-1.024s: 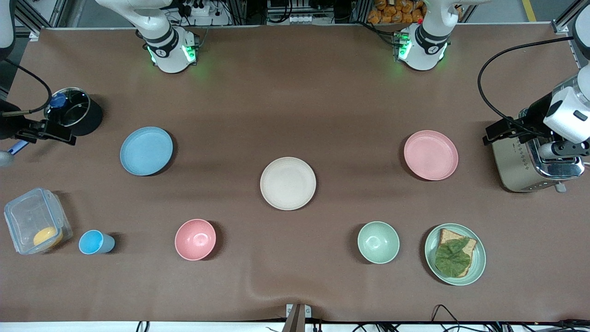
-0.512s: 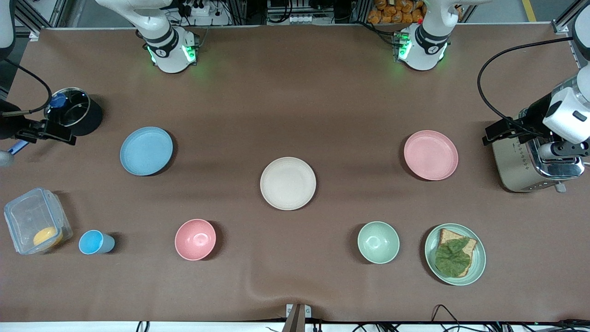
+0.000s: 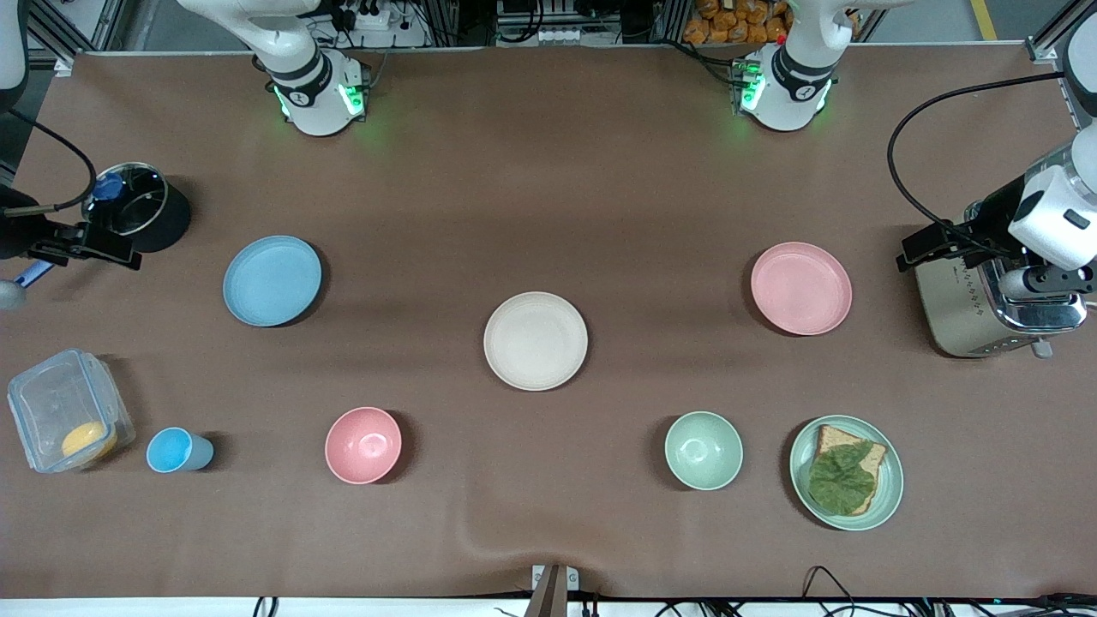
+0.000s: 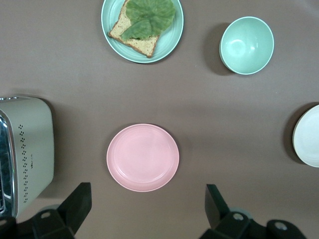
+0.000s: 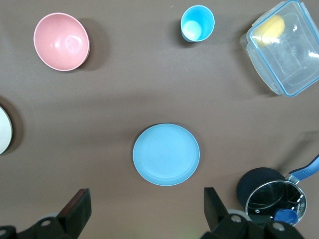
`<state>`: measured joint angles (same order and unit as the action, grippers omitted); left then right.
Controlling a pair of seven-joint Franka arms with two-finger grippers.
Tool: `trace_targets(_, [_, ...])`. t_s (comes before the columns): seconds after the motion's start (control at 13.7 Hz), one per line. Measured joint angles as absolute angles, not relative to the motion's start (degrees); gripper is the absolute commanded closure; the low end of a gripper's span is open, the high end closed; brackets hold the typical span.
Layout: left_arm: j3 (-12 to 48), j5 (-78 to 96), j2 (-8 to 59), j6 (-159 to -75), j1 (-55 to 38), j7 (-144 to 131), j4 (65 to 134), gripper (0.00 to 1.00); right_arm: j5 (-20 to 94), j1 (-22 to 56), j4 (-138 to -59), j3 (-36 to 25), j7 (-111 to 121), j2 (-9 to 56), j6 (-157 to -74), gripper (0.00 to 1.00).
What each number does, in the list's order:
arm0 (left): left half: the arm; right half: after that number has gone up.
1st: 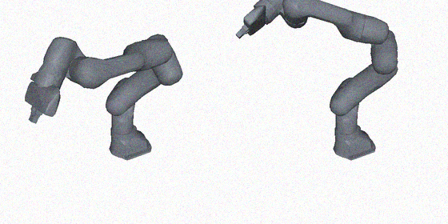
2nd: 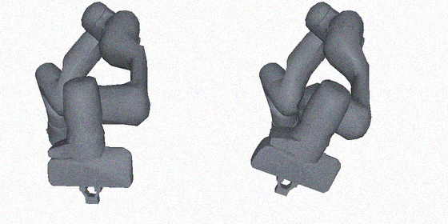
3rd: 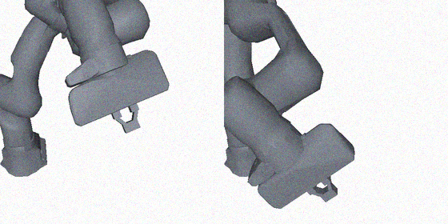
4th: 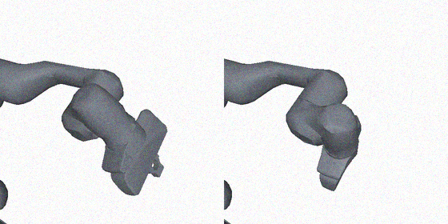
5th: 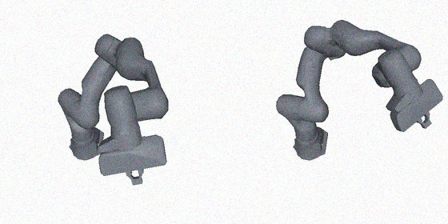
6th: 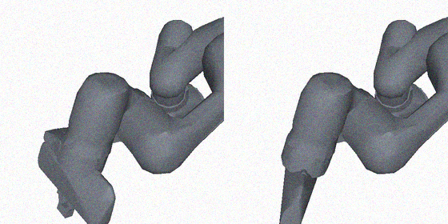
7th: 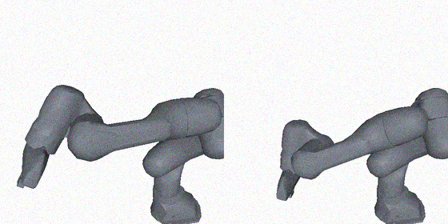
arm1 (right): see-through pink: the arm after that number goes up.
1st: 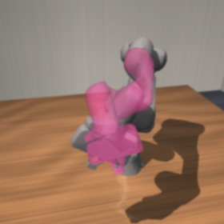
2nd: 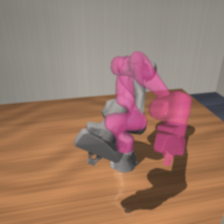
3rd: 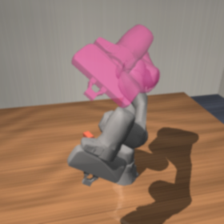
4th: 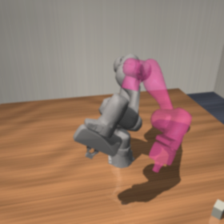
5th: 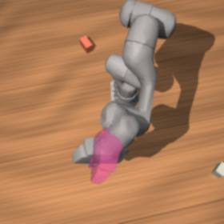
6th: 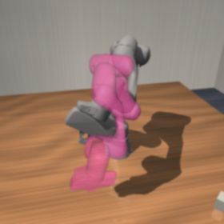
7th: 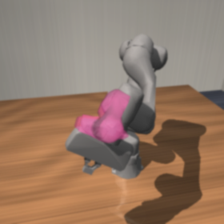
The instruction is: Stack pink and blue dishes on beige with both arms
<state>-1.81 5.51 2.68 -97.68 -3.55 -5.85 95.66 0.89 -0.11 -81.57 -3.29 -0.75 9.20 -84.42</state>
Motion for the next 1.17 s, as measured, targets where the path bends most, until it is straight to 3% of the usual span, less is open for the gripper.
trace_targets(1.17, [-1.69,4.80,3.37,-97.61,-3.21,-5.85,94.97,0.00,0.89,-0.11,-81.57,-3.29,-0.76,9.20,-84.25,0.00])
